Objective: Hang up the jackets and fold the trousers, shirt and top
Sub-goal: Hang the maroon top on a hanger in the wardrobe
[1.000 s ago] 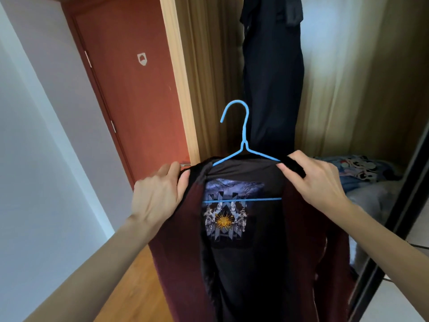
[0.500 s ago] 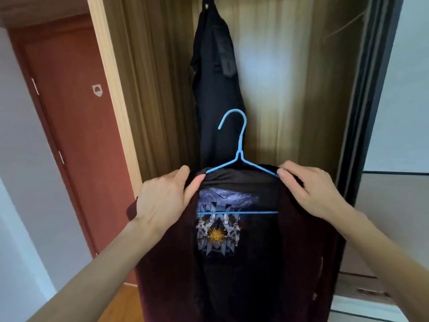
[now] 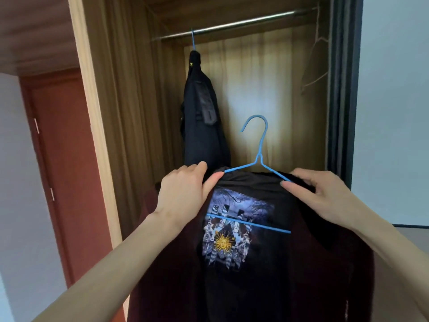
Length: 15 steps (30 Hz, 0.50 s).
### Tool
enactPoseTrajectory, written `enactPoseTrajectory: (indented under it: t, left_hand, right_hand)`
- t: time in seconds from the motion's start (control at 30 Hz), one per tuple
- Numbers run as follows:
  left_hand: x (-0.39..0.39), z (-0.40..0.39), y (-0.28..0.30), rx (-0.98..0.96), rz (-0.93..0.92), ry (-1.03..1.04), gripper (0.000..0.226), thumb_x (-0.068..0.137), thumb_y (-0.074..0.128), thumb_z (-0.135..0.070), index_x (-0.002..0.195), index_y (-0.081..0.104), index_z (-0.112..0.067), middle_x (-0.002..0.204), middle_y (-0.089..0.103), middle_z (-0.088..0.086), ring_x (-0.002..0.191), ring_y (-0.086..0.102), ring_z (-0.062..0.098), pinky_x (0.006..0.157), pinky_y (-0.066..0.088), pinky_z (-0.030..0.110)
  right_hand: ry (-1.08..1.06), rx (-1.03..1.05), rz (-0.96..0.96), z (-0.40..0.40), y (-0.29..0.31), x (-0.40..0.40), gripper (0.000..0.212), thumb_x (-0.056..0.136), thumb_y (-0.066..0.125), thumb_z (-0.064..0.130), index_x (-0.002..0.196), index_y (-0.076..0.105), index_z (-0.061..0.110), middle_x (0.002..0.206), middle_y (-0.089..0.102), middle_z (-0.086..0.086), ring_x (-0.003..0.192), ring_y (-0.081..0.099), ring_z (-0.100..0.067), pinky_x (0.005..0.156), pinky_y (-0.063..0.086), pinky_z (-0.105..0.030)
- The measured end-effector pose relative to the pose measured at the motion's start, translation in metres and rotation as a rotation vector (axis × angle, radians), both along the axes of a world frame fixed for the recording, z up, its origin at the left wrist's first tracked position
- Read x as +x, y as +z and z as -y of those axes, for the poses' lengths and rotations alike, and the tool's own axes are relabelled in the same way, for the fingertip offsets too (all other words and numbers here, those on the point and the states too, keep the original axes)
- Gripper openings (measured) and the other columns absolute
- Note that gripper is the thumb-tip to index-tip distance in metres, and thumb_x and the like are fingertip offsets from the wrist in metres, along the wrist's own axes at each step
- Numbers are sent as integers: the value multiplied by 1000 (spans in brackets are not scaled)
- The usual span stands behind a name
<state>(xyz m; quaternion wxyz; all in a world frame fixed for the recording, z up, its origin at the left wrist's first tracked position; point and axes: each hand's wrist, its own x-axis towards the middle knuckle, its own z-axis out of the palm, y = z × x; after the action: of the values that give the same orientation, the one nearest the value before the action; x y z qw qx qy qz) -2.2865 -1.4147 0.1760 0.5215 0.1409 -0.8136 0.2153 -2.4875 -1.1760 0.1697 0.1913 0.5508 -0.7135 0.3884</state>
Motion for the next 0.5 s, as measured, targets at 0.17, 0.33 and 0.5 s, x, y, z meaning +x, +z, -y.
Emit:
enactPoseTrajectory:
  t: [0.17,0.33,0.5]
  left_hand:
    - [-24,9,19,117,20,-119,41,104,38,-55,82,41,-20,72,58,3,70,60,27,60,40,37]
    - [-53,18,29,271,32,-262,43,106,37,-57,91,48,-19,83,58,-2,84,59,23,70,47,41]
    - [-89,17,42,438,8,-528,36,106,39,-56,101,58,-27,100,61,-12,94,58,13,78,47,38]
  right_hand:
    - [-171,-2,-111,-11,32,9,34,94,53,60,91,69,29,70,63,4,69,60,-19,72,53,-46]
    - [-338,8,-195,-23,65,15,28,94,53,60,88,68,37,72,67,7,71,61,-15,68,51,-39]
    - [-457,40,-239,-31,88,18,20,94,55,60,85,65,45,69,62,18,72,56,-3,63,41,-35]
